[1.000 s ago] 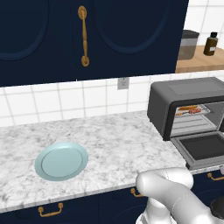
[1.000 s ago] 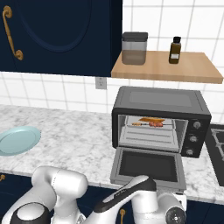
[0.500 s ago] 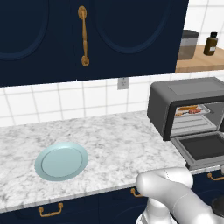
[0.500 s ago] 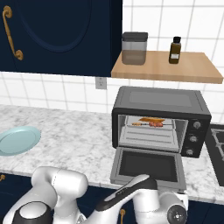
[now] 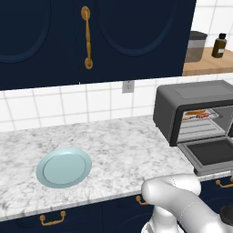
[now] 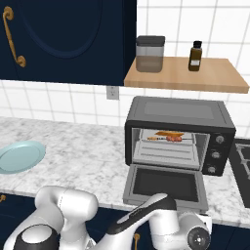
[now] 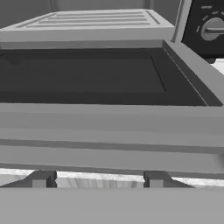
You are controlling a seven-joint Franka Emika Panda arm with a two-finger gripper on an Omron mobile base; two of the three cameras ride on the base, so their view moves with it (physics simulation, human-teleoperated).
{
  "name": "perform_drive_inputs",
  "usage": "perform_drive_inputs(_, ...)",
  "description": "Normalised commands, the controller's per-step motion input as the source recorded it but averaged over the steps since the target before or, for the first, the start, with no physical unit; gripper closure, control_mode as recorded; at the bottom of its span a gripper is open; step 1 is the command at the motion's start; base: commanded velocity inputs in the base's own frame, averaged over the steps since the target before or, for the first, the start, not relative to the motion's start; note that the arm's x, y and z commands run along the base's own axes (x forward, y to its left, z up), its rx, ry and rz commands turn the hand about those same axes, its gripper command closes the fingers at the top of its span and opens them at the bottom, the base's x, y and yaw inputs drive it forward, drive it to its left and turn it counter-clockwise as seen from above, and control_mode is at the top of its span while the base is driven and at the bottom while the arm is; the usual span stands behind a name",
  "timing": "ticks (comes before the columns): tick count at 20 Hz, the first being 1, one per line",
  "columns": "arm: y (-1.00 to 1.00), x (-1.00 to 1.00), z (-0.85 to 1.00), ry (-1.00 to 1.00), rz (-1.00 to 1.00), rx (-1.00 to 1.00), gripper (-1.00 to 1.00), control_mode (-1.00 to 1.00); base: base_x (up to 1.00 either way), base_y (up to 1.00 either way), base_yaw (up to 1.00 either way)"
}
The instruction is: Pick up the kebab skewer and baguette bread, and place them inside the toaster oven. Close the toaster oven door and start by setting the timer.
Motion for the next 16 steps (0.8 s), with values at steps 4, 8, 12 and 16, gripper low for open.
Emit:
perform_drive_inputs(4,0.00,0.34,0.42,0.00,-0.03,0.00,-1.00,-1.00,0.00,0.00,0.00)
perform_drive_inputs(8,0.00,0.34,0.42,0.00,-0.02,0.00,-1.00,-1.00,0.00,0.00,0.00)
perform_drive_inputs(12,0.00,0.34,0.47,0.00,0.00,0.00,-1.00,-1.00,0.00,0.00,0.00)
perform_drive_inputs(16,0.02,0.38,0.48,-0.01,0.00,0.00,-1.00,-1.00,0.00,0.00,0.00)
